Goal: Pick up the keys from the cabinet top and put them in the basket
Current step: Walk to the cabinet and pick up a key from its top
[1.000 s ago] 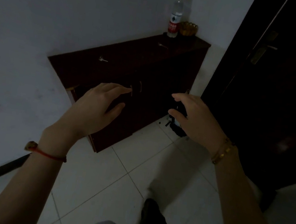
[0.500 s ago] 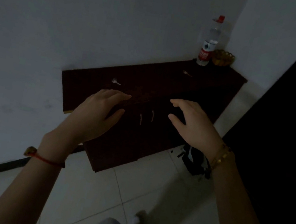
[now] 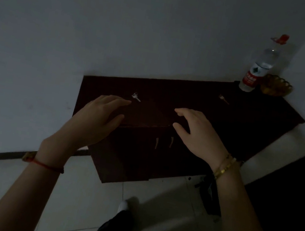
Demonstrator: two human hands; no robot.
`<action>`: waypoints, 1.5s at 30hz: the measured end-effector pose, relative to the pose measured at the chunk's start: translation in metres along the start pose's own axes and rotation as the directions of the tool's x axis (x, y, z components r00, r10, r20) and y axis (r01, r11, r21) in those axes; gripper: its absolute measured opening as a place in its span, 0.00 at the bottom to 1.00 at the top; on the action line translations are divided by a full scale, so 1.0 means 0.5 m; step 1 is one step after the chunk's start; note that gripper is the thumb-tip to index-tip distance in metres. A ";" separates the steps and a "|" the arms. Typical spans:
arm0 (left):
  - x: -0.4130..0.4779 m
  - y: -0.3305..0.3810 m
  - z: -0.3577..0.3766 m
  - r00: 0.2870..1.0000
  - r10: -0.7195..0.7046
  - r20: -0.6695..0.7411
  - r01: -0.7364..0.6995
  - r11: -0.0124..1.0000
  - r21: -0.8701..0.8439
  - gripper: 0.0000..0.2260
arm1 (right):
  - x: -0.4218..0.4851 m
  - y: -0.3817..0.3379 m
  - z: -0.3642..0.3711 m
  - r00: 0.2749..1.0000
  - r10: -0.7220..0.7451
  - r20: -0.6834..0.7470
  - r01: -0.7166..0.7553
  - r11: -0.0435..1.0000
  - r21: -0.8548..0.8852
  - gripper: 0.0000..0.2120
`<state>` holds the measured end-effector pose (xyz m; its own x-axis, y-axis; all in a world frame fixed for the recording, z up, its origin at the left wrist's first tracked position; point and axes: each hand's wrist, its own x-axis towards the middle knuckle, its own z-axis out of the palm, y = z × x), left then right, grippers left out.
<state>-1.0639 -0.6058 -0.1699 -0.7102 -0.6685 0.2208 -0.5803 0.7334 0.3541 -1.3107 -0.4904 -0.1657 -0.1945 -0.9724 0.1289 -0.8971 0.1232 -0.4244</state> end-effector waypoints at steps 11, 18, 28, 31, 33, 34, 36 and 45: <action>0.200 -0.152 0.042 0.996 -0.082 -0.031 0.082 0.997 0.000 0.20 | 0.287 0.055 0.064 0.995 -0.068 0.067 0.067 0.998 0.011 0.20; 0.322 -0.253 0.076 0.993 -0.116 0.019 0.117 0.993 -0.032 0.20 | 0.463 0.073 0.123 0.993 -0.081 0.089 0.079 0.997 0.024 0.19; 0.392 -0.338 0.145 0.979 -0.164 0.121 0.175 0.980 -0.092 0.19 | 0.590 0.080 0.251 0.966 -0.105 0.236 0.104 0.994 0.017 0.18; 0.398 -0.350 0.169 0.970 -0.204 0.136 0.219 0.970 -0.108 0.18 | 0.618 0.091 0.286 0.960 -0.095 0.262 0.094 0.995 0.016 0.17; 0.401 -0.355 0.189 0.958 -0.252 0.136 0.267 0.957 -0.115 0.17 | 0.637 0.101 0.308 0.959 -0.086 0.270 0.084 0.996 0.020 0.16; 0.403 -0.357 0.198 0.952 -0.277 0.131 0.292 0.949 -0.120 0.17 | 0.646 0.105 0.318 0.958 -0.085 0.273 0.081 0.996 0.027 0.16; 0.406 -0.357 0.216 0.936 -0.335 0.110 0.348 0.926 -0.143 0.16 | 0.663 0.113 0.339 0.955 -0.084 0.285 0.073 0.996 0.048 0.15; 0.415 -0.361 0.279 0.851 -0.516 0.098 0.523 0.819 -0.235 0.13 | 0.716 0.144 0.432 0.939 -0.072 0.336 0.074 0.997 0.008 0.10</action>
<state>-1.1621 -0.8594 -0.3146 -0.3443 -0.9351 -0.0840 -0.7530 0.2216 0.6195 -1.3591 -0.8724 -0.3438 0.0154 -0.9887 -0.1489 -0.9059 0.0492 -0.4206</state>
